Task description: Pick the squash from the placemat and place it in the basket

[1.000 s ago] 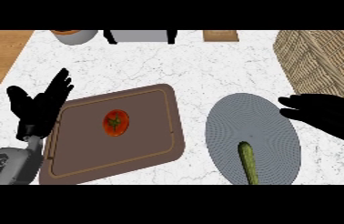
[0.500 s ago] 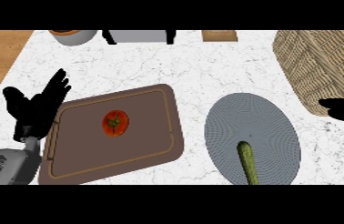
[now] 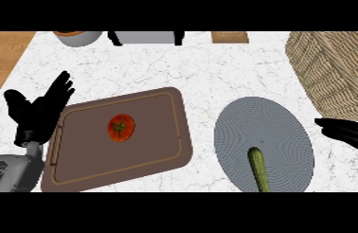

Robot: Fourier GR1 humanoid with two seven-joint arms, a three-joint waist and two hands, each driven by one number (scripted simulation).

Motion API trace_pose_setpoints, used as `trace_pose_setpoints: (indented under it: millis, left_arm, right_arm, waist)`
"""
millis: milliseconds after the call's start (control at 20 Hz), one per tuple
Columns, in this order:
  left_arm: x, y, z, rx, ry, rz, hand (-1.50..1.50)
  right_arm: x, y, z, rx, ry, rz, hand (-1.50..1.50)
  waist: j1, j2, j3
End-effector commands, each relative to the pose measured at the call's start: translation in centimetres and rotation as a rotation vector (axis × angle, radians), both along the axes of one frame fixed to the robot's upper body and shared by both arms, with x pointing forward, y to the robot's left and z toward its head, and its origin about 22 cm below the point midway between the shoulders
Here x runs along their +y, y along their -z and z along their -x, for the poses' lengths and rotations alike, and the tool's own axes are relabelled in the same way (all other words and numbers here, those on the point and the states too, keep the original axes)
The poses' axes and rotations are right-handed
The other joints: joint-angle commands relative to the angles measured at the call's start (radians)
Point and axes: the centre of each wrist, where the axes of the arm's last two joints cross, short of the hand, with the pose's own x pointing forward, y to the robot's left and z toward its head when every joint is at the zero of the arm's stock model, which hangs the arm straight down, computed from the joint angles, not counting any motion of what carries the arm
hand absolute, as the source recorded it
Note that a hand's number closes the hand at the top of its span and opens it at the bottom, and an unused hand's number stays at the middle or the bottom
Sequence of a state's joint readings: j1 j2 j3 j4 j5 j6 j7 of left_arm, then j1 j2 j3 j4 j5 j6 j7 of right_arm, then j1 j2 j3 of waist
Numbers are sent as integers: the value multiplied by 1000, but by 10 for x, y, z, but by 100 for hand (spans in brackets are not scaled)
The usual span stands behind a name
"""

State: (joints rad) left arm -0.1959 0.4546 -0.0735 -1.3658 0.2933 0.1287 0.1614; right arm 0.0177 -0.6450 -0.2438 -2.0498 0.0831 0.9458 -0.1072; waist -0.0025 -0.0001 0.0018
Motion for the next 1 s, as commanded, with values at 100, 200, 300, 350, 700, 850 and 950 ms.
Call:
trace_pose_setpoints:
  millis: [100,200,300,350,700,850,950]
  left_arm:
    - [-8,-1,-7,-1,10,3,0]
    - [0,-13,1,-3,4,5,0]
    - [0,-12,-16,2,-6,-4,0]
    - [26,1,4,-6,9,-3,0]
    - [-2,-11,3,5,-3,4,0]
    - [12,2,-8,3,4,27,0]
    - [1,-1,-16,8,11,11,0]
  right_arm:
    - [28,62,-3,-28,-28,-35,-150]
    - [17,78,-1,-13,-27,-82,-150]
    - [41,97,1,5,-9,-140,-150]
    - [38,106,-8,12,14,-193,-150]
    - [81,146,-3,29,-9,-17,-150]
    - [54,148,-22,61,-23,50,-150]
    - [67,165,-30,40,-18,63,-150]
  waist:
    - [4,2,0]
    - [5,0,0]
    - [-2,1,-1]
    - [7,2,-1]
    - [6,-1,-1]
    - [2,1,-2]
    - [2,2,-2]
